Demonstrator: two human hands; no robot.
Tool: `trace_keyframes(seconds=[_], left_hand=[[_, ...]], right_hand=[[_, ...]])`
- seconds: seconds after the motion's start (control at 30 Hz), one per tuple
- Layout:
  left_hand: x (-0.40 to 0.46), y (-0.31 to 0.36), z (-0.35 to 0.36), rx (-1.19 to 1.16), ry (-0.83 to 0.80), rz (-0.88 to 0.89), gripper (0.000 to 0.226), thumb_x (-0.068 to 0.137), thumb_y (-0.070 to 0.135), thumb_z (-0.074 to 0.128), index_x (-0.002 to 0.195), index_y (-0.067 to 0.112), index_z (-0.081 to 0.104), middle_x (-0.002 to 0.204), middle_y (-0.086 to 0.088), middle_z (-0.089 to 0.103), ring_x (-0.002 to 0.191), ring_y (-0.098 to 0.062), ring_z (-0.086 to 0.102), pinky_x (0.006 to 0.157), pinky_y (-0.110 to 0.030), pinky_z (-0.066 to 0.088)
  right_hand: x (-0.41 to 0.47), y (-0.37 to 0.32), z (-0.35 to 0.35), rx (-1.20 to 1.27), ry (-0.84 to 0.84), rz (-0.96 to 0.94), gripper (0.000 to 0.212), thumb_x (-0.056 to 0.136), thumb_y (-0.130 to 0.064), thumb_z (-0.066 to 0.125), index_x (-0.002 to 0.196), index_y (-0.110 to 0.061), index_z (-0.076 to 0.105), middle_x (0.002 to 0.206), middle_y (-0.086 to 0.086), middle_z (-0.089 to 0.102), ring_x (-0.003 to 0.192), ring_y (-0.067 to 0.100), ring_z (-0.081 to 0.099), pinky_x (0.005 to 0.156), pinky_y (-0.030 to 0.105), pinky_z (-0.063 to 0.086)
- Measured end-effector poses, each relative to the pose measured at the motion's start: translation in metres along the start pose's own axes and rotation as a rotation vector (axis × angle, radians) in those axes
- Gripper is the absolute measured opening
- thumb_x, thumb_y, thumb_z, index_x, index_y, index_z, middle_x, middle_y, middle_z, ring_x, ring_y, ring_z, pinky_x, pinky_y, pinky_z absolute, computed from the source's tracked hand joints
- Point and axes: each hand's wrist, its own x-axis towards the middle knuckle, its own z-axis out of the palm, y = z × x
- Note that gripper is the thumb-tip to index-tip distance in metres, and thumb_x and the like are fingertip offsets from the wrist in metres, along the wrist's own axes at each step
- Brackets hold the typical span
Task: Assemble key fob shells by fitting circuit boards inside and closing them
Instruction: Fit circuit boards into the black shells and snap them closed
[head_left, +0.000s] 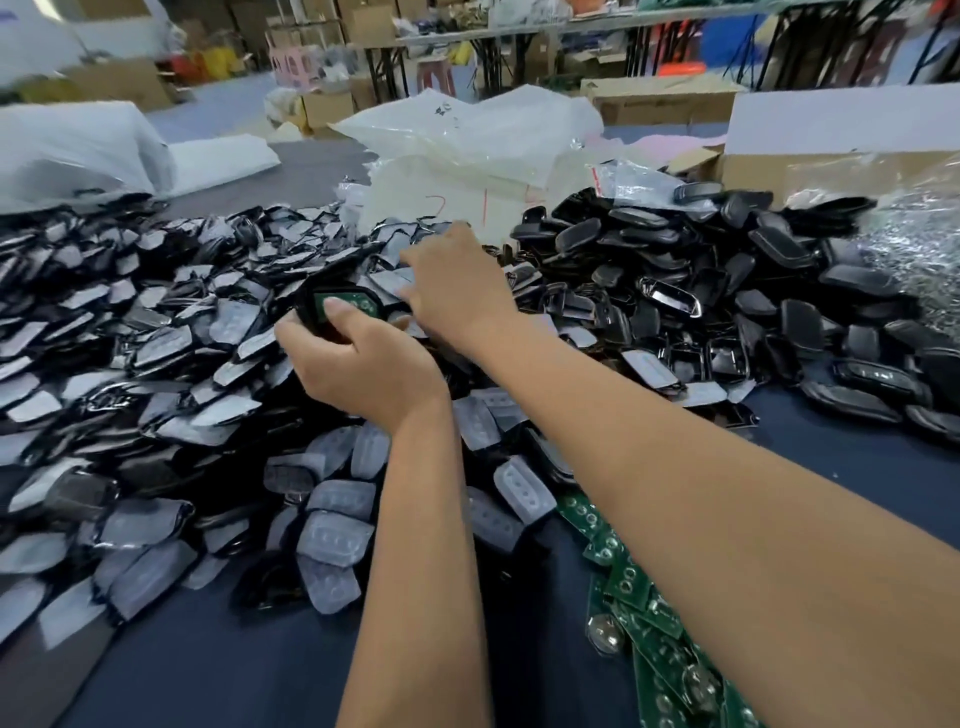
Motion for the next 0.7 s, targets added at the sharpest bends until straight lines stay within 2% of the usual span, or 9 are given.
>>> trace_keyframes(seconds=[0.1, 0.27, 0.37, 0.43, 0.47, 0.53, 0.6, 0.67, 0.7], left_hand=[[0.0, 0.002, 0.0, 0.013, 0.029, 0.016, 0.022, 0.098, 0.015, 0.053, 0.11, -0.002, 0.06, 0.097, -0.005, 0.064, 0.091, -0.036, 0.065, 0.084, -0.053, 0.055], [0.0, 0.003, -0.002, 0.021, 0.074, 0.039, 0.024, 0.097, 0.015, 0.054, 0.107, -0.005, 0.061, 0.095, -0.007, 0.066, 0.089, -0.03, 0.064, 0.084, -0.045, 0.052], [-0.005, 0.004, -0.001, 0.026, 0.059, 0.039, 0.026, 0.097, 0.017, 0.053, 0.109, -0.005, 0.061, 0.1, -0.01, 0.068, 0.092, -0.03, 0.065, 0.086, -0.047, 0.052], [-0.009, 0.004, 0.002, 0.028, 0.01, 0.032, 0.025, 0.097, 0.017, 0.055, 0.109, -0.002, 0.065, 0.099, -0.008, 0.069, 0.092, -0.029, 0.067, 0.085, -0.048, 0.055], [-0.014, 0.004, 0.005, 0.049, -0.049, 0.032, 0.024, 0.097, 0.018, 0.056, 0.108, -0.001, 0.067, 0.097, -0.007, 0.069, 0.091, -0.029, 0.068, 0.085, -0.048, 0.055], [-0.032, 0.003, 0.01, 0.116, -0.289, 0.034, 0.02, 0.098, 0.019, 0.059, 0.102, 0.002, 0.069, 0.089, -0.004, 0.069, 0.086, -0.029, 0.068, 0.083, -0.05, 0.055], [-0.062, 0.004, 0.013, 0.188, -0.671, 0.026, 0.01, 0.098, 0.02, 0.063, 0.104, 0.014, 0.069, 0.087, -0.003, 0.069, 0.083, -0.028, 0.069, 0.08, -0.049, 0.057], [-0.095, 0.002, 0.012, 0.267, -1.091, 0.062, 0.018, 0.097, 0.02, 0.066, 0.113, 0.027, 0.068, 0.085, 0.002, 0.067, 0.079, -0.016, 0.068, 0.073, -0.034, 0.055], [-0.111, 0.0, 0.011, 0.316, -1.26, 0.157, 0.023, 0.095, 0.018, 0.068, 0.115, 0.028, 0.07, 0.079, 0.007, 0.064, 0.075, -0.008, 0.063, 0.07, -0.025, 0.049]], right_hand=[[0.013, -0.014, 0.009, -0.083, -0.083, 0.041, 0.025, 0.103, -0.019, 0.051, 0.122, -0.011, 0.065, 0.126, 0.009, 0.068, 0.134, 0.031, 0.045, 0.101, 0.046, 0.045], [0.01, -0.025, 0.004, -0.096, 0.019, 0.025, 0.033, 0.099, -0.009, 0.045, 0.119, -0.016, 0.07, 0.126, 0.009, 0.068, 0.131, 0.031, 0.05, 0.104, 0.048, 0.042], [-0.006, -0.014, -0.008, -0.024, 0.096, 0.072, 0.024, 0.097, -0.006, 0.047, 0.106, -0.015, 0.068, 0.107, 0.008, 0.069, 0.122, 0.032, 0.053, 0.093, 0.044, 0.047], [-0.019, 0.005, -0.021, 0.124, 0.182, 0.18, 0.018, 0.1, -0.01, 0.049, 0.086, -0.015, 0.059, 0.086, 0.009, 0.06, 0.101, 0.033, 0.06, 0.074, 0.038, 0.045], [-0.027, 0.019, -0.029, 0.226, 0.213, 0.26, 0.023, 0.102, -0.014, 0.049, 0.079, -0.014, 0.053, 0.08, 0.008, 0.056, 0.089, 0.032, 0.059, 0.069, 0.035, 0.041], [-0.048, 0.053, -0.046, 0.393, 0.285, 0.437, 0.037, 0.103, -0.02, 0.047, 0.067, -0.013, 0.044, 0.07, 0.004, 0.053, 0.071, 0.025, 0.051, 0.063, 0.03, 0.035], [-0.08, 0.091, -0.062, 0.48, 0.378, 0.584, 0.044, 0.101, -0.019, 0.046, 0.058, -0.016, 0.035, 0.057, 0.001, 0.043, 0.054, 0.018, 0.039, 0.051, 0.027, 0.028], [-0.118, 0.124, -0.071, 0.584, 0.45, 0.685, 0.045, 0.101, -0.02, 0.046, 0.057, -0.01, 0.036, 0.056, 0.014, 0.044, 0.052, 0.02, 0.038, 0.052, 0.031, 0.027], [-0.138, 0.137, -0.074, 0.629, 0.476, 0.727, 0.047, 0.102, -0.023, 0.046, 0.061, -0.002, 0.041, 0.062, 0.022, 0.05, 0.056, 0.022, 0.041, 0.055, 0.033, 0.031]])
